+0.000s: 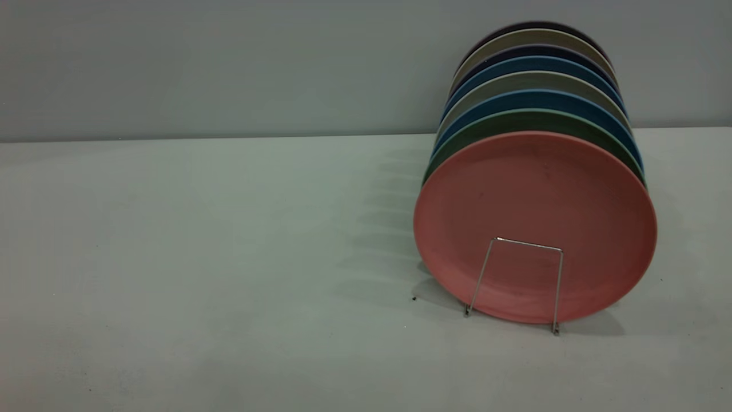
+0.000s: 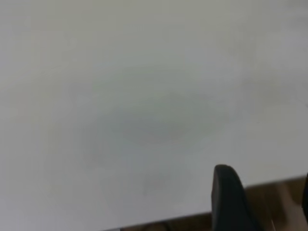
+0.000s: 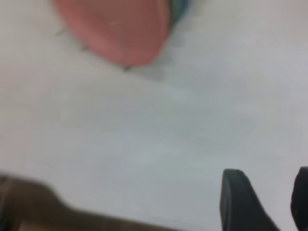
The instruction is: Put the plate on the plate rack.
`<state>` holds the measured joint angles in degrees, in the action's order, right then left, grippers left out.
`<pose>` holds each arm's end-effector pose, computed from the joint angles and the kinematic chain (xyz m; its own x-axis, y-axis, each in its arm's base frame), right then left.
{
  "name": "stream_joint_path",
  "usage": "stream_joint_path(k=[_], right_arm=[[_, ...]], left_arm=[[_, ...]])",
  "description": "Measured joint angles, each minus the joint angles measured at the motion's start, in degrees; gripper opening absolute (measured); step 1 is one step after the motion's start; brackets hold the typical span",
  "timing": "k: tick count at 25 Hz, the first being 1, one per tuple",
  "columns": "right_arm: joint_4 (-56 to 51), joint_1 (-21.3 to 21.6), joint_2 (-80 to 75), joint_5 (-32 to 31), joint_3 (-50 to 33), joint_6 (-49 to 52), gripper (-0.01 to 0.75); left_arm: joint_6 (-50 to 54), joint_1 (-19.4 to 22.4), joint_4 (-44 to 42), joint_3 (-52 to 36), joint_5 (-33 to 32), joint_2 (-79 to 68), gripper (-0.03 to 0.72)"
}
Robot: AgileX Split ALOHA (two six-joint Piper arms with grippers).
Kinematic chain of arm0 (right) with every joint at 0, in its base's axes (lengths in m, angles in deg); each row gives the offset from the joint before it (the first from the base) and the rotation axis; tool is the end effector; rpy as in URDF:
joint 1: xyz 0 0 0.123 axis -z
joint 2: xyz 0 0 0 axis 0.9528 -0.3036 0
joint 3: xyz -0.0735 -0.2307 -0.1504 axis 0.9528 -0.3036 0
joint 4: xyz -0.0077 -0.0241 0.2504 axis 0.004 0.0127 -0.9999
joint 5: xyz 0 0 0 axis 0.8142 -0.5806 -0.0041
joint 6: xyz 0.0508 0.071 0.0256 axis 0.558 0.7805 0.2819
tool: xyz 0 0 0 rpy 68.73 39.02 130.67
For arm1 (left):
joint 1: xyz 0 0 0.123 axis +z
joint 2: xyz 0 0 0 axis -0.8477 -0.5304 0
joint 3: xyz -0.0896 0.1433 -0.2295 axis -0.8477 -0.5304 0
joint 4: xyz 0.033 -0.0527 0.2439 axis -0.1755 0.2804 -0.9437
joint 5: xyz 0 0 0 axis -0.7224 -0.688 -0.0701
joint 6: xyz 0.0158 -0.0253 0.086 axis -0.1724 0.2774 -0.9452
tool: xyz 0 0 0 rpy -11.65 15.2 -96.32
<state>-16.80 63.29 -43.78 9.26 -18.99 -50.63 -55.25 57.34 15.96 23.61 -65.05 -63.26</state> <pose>0.0049 -0.0007 0.2641 -0.5894 -0.1346 -0.7965 -0.1682 0.9849 -0.0419 -0.0020 -0.0052 0.2683 -0.5483 0.0867 -0.8317 0.1044 0.9939 0.0348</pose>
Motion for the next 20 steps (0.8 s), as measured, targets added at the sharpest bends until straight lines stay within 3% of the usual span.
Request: stream_joint_path(k=[2, 5, 20], right_arm=[[0.0, 3.6, 1.9, 0.0, 0.0, 0.0, 0.276], [0.0, 5.5, 4.5, 0.0, 0.0, 0.0, 0.276], [0.0, 5.7, 5.1, -0.2, 0.0, 0.0, 0.276]], left_arm=[[0.0, 1.2, 0.0, 0.0, 0.0, 1.5, 0.401], [0.0, 1.5, 0.0, 0.0, -0.1, 2.8, 0.401], [0.0, 1.5, 0.0, 0.0, -0.1, 3.1, 0.401]])
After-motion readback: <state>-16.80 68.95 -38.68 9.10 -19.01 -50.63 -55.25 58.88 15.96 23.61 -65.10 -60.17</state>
